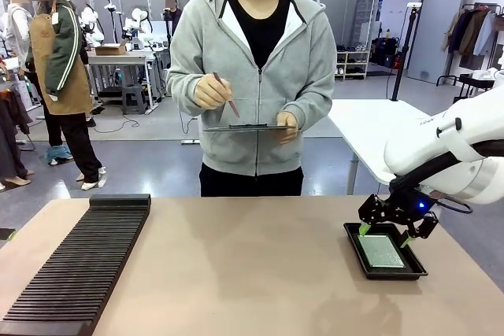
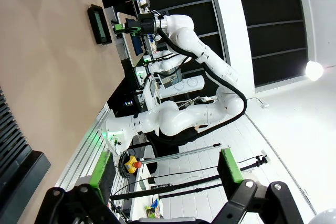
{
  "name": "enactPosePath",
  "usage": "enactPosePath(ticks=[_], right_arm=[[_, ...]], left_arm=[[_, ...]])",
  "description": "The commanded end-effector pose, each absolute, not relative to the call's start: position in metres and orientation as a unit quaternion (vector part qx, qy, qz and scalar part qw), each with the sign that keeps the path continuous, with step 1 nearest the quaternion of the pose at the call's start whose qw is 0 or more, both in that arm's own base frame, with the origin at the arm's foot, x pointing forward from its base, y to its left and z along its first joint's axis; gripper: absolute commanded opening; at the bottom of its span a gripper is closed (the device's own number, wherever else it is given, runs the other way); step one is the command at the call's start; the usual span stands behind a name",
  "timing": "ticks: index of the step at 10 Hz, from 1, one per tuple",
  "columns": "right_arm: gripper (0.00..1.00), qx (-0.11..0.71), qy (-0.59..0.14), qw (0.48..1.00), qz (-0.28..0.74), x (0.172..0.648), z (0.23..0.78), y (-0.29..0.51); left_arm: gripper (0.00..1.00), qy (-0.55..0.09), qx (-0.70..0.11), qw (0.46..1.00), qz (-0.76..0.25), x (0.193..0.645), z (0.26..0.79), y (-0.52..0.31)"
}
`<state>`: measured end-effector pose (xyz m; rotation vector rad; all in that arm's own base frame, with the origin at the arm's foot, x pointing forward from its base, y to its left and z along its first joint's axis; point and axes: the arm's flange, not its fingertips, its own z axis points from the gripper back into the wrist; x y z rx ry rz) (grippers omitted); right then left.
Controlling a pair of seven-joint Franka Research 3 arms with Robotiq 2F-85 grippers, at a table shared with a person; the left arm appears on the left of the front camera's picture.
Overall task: Inspect the PCB.
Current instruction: Place the Blank PCB in the ESD tray.
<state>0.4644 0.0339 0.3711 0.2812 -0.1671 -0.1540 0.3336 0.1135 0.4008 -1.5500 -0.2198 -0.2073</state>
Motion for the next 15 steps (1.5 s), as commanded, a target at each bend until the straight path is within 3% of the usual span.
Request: enactPosePath(ticks=[1, 15], right_arm=[[1.00, 0.147, -0.085, 0.983, -0.074, 0.4639, 0.3726, 0.0351], [1.00, 0.147, -0.085, 0.983, -0.074, 0.4639, 0.3726, 0.0351]], left_arm=[[1.00, -0.098, -0.697, 0.705, -0.093, 0.3326, 0.4012, 0.1141], [1.00, -0.098, -0.697, 0.705, -0.093, 0.3326, 0.4012, 0.1141]])
